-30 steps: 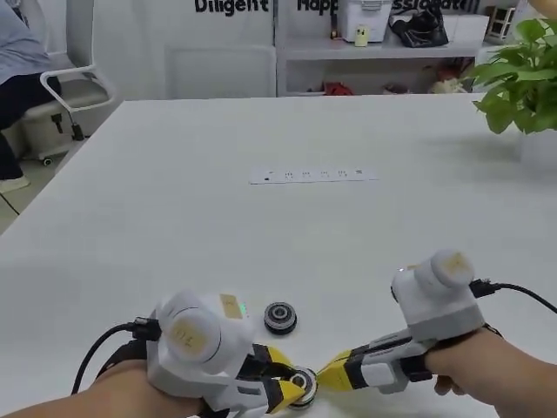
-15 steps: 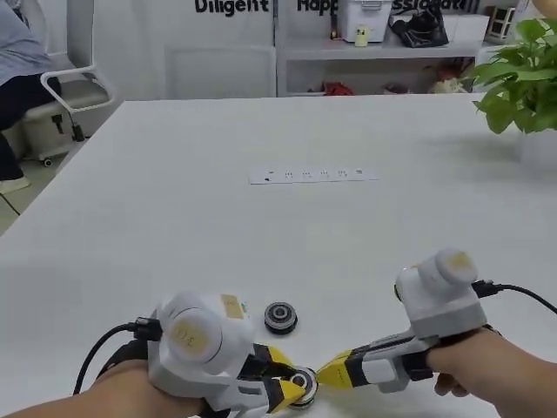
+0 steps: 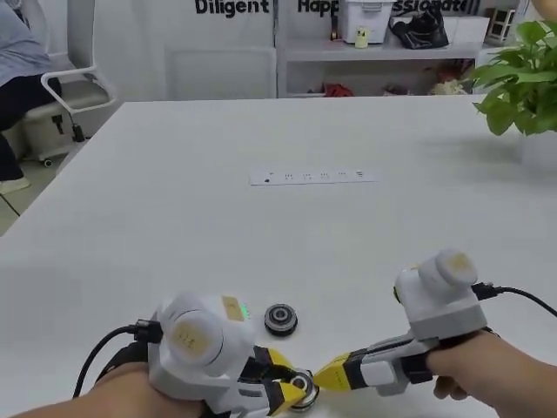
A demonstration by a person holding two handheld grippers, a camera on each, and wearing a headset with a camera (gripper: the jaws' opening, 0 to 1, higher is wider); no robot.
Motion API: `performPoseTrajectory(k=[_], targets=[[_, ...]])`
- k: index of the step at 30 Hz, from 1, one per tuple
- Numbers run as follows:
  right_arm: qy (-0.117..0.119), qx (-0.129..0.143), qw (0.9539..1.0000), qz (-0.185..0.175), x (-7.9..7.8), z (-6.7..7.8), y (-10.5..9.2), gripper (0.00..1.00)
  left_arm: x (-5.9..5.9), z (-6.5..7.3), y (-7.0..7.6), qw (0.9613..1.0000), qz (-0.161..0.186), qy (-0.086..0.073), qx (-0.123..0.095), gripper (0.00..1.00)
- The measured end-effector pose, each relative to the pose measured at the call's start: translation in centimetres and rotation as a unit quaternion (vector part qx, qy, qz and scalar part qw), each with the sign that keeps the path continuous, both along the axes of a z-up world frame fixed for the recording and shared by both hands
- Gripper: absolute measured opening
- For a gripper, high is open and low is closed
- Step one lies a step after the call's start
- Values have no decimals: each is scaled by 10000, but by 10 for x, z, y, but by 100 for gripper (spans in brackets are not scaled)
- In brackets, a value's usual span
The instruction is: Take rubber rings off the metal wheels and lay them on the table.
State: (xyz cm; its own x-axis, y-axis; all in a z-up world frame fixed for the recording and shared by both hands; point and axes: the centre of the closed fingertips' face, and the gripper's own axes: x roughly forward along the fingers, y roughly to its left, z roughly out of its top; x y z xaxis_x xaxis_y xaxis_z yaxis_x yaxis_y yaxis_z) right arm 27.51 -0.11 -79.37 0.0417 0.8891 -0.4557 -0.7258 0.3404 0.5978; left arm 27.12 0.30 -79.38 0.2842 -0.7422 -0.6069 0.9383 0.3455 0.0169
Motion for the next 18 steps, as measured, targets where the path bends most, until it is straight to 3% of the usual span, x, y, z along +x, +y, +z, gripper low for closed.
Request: performPoseTrajectory(k=[18], targets=[[-72, 67, 9998, 171, -6, 5, 7, 0, -1, 0, 0, 10000, -32, 8, 20, 13]])
